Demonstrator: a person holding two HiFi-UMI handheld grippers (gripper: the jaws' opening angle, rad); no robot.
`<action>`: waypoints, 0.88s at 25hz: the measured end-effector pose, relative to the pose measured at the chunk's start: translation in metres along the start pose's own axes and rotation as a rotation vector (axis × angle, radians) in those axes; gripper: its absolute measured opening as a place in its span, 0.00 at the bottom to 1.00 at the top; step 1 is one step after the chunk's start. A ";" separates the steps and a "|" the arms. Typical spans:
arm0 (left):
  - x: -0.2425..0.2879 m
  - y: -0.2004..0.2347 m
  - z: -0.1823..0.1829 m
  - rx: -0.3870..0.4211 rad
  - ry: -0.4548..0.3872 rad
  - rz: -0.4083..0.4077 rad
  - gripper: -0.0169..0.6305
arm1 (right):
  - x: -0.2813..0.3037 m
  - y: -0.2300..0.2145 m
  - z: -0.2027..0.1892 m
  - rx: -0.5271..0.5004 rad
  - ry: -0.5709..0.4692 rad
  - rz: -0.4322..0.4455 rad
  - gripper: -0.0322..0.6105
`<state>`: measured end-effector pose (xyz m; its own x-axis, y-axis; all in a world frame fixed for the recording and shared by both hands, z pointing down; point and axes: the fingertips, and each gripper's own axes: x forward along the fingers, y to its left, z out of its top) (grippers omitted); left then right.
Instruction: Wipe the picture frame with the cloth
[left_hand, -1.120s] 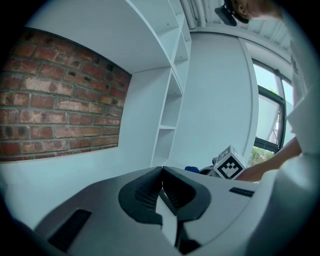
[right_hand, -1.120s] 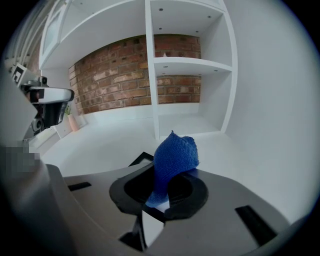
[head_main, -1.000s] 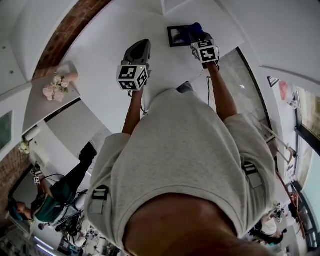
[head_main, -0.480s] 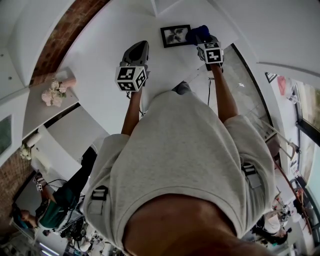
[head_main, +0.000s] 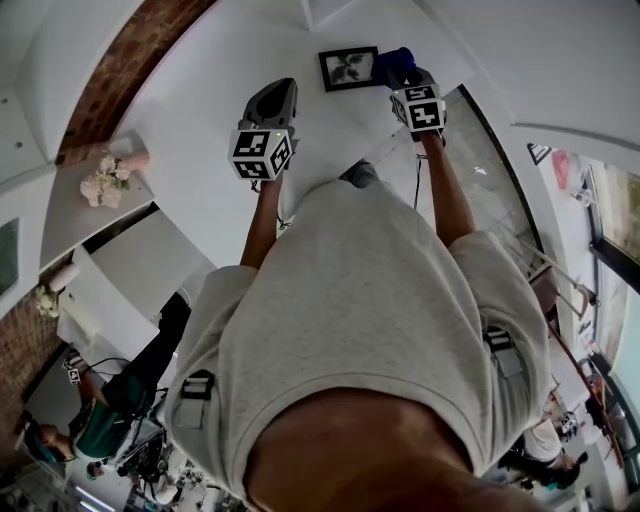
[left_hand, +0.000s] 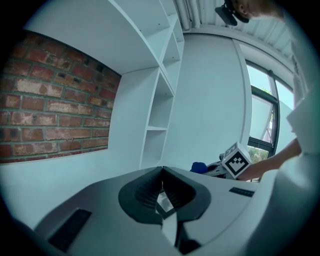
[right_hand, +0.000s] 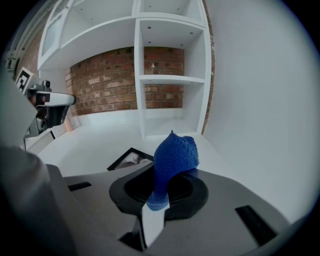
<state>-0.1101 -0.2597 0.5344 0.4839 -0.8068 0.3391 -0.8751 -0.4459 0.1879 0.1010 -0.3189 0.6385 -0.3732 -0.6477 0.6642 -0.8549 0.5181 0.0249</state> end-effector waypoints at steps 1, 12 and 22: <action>-0.001 -0.001 0.000 0.001 -0.001 0.000 0.05 | -0.001 0.005 0.005 -0.006 -0.012 0.008 0.14; -0.020 0.001 -0.003 -0.003 -0.007 0.027 0.05 | 0.014 0.083 0.030 -0.065 -0.045 0.144 0.14; -0.035 0.013 -0.005 -0.008 -0.004 0.067 0.05 | 0.036 0.125 0.023 -0.086 -0.009 0.227 0.14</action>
<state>-0.1381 -0.2351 0.5298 0.4240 -0.8365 0.3471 -0.9056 -0.3874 0.1726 -0.0271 -0.2903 0.6485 -0.5558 -0.5141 0.6533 -0.7151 0.6965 -0.0602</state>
